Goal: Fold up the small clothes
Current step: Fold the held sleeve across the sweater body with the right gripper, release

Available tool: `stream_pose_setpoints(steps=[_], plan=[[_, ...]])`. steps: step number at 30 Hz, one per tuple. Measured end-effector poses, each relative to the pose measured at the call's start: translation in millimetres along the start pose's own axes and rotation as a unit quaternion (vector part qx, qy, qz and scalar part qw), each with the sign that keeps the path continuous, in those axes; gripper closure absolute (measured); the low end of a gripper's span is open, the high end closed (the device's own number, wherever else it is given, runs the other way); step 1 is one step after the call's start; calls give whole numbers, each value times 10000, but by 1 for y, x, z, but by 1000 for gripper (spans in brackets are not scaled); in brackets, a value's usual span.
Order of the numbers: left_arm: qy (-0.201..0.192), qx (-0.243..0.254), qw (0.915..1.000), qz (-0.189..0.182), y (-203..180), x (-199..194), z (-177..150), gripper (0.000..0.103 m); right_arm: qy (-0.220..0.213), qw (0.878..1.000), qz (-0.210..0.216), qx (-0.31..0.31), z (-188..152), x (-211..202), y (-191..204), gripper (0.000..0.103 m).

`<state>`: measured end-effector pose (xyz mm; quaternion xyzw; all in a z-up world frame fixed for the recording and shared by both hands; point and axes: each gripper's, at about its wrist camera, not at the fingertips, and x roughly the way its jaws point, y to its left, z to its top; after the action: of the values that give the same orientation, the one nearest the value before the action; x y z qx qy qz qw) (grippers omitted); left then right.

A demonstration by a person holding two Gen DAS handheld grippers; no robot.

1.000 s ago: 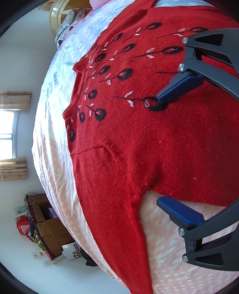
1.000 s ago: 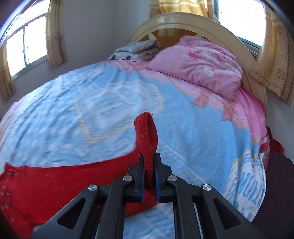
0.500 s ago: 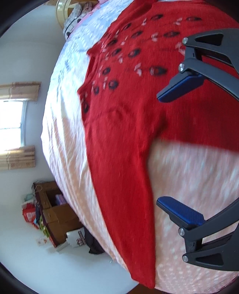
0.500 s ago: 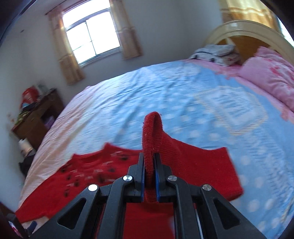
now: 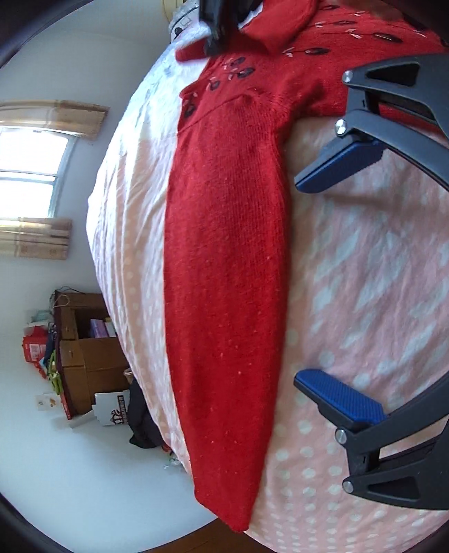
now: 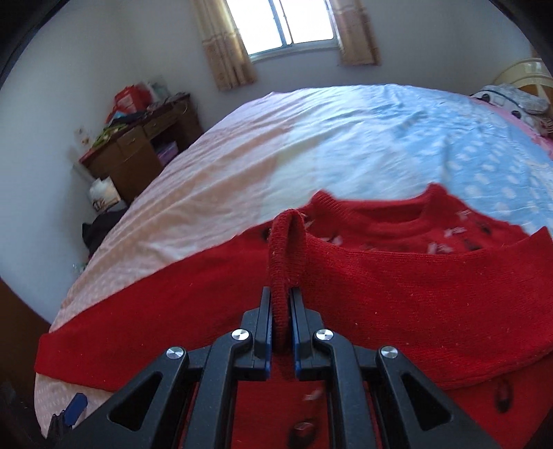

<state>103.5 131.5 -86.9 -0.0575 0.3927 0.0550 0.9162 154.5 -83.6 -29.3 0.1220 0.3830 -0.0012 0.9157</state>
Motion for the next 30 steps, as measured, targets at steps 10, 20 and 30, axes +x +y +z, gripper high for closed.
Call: stream_pose_setpoints(steps=[10, 20, 30], plan=[[-220, 248, 9994, 98, -7, 5, -5, 0, 263, 9930, 1080, -393, -13, 20, 29, 51], [-310, 250, 9991, 132, -4, 1, -11, 0, 70, 9962, 817, 284, -24, -11, -51, 86], [-319, 251, 9991, 146, -4, 1, -12, 0, 466, 9866, 1389, -711, -47, 14, 18, 85]])
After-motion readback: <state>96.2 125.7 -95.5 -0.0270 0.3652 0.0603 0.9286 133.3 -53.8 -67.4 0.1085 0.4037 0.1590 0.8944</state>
